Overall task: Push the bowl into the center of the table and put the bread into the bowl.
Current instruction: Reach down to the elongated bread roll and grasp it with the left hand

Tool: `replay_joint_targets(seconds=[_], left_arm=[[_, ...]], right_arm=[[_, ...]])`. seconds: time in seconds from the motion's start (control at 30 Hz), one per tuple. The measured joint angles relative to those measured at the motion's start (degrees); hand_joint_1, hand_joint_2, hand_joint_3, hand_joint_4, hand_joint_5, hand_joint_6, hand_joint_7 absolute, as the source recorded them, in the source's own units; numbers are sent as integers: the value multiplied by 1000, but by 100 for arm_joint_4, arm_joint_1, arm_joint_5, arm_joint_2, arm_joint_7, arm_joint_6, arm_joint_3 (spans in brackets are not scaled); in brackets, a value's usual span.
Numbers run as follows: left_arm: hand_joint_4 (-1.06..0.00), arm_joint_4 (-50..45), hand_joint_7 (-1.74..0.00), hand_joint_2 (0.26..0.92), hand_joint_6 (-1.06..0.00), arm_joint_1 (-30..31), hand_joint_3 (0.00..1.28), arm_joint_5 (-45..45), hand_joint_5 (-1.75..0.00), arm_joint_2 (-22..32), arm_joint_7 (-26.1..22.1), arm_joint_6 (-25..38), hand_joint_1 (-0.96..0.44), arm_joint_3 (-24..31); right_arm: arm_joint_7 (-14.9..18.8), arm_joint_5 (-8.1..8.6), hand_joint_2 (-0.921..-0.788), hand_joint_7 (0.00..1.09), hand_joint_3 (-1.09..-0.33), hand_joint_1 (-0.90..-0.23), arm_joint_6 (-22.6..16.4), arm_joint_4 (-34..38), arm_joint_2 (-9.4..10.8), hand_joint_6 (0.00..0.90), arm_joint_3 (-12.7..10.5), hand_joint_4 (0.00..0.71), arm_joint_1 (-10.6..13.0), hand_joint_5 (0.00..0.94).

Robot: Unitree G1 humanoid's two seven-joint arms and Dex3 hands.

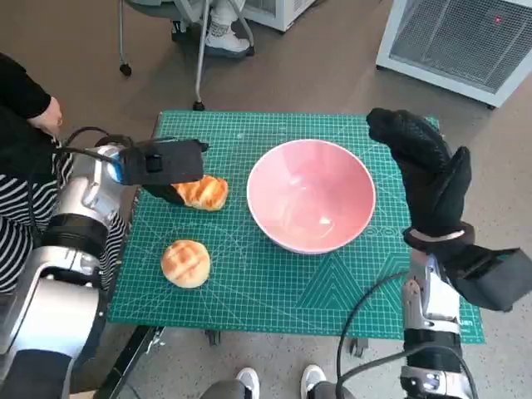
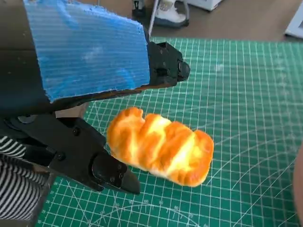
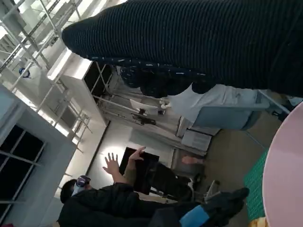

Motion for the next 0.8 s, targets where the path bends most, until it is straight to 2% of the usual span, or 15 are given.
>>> replay_joint_targets(seconds=[0.3,0.8], left_arm=[[-116,185,-10,735,-231,30,3,24,-5,-215,404,21,-67,-80],[-174,440,-22,786,-296,348,23,506,-16,-538,1192,223,22,-507]], right_arm=[[0,0,-921,442,-794,-795,-24,1,4,91,1,139,11,0],[1,0,-921,448,-807,-789,-24,-46,-2,89,2,139,88,0]])
